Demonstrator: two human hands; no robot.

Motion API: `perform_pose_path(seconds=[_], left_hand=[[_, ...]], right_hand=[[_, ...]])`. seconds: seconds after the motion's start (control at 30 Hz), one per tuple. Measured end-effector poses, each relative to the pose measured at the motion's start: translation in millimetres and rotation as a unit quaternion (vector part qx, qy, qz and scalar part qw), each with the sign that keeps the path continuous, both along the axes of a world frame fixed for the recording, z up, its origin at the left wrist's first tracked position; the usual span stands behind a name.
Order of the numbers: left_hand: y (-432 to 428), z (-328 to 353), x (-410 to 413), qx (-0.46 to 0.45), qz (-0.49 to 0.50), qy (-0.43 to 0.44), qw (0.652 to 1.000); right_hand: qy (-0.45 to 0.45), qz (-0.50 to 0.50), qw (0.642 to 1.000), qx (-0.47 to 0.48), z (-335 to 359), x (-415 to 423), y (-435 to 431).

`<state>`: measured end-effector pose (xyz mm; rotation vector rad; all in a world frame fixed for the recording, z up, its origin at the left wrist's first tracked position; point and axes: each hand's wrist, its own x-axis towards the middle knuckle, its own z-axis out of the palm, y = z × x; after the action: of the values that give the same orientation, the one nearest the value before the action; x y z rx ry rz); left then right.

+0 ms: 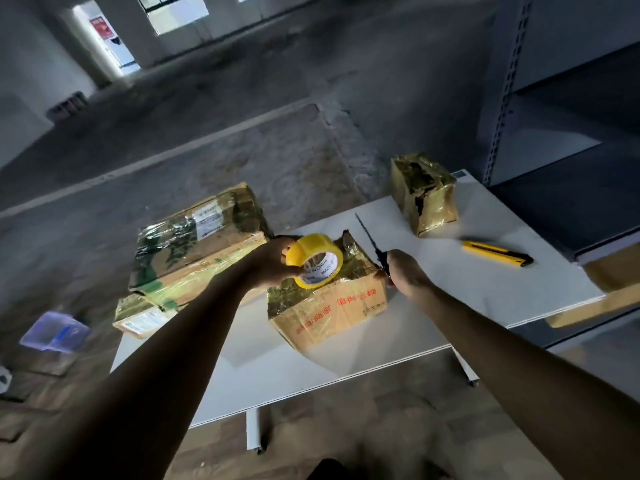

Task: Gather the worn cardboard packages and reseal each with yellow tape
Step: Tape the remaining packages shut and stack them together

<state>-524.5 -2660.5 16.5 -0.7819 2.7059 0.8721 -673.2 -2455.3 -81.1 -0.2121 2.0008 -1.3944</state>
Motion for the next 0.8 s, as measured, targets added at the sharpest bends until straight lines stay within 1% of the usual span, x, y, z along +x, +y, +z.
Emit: perform_pose_path(seconds=[0.1,0.17,0.27,0.4,0.47,0.53,0.7,0.8], left_hand=[[-4.5,-3.0,7.4,0.049,-0.001,0.047,0.998],[-10.9,-5.3,12.4,0.071,0.004,0.085,0.994],[-18.8,-6.6,20.9,0.102,0.0,0.137,0.985],[-23.7,-11.5,30.7,0.16,-0.01,0.172,0.972],[-27.7,-16.9,32.4,0.157,-0.01,0.179,0.971],[-32.3,-22.4,32.1,0.14,-0.004,0.182,0.973],[-33.1,-26.7,27.7,0.133,0.036,0.194,0.971],[-32.7,-26.6,23.4,0.111,0.036,0.193,0.974]], right_hand=[[0.016,-0.014,0.999,-0.028,3.7,15.8,8.3],[0.028,0.009,0.999,-0.045,4.1,26.3,13.8],[0.095,0.084,0.992,-0.003,8.7,44.2,17.3],[0.114,0.092,0.989,0.035,18.5,69.2,13.3],[0.15,0.093,0.981,0.074,18.3,77.6,13.6],[0.162,0.1,0.976,0.109,17.4,84.9,17.9],[0.213,0.109,0.959,0.149,21.2,97.7,32.0],[0.24,0.135,0.943,0.188,24.0,103.5,35.2]])
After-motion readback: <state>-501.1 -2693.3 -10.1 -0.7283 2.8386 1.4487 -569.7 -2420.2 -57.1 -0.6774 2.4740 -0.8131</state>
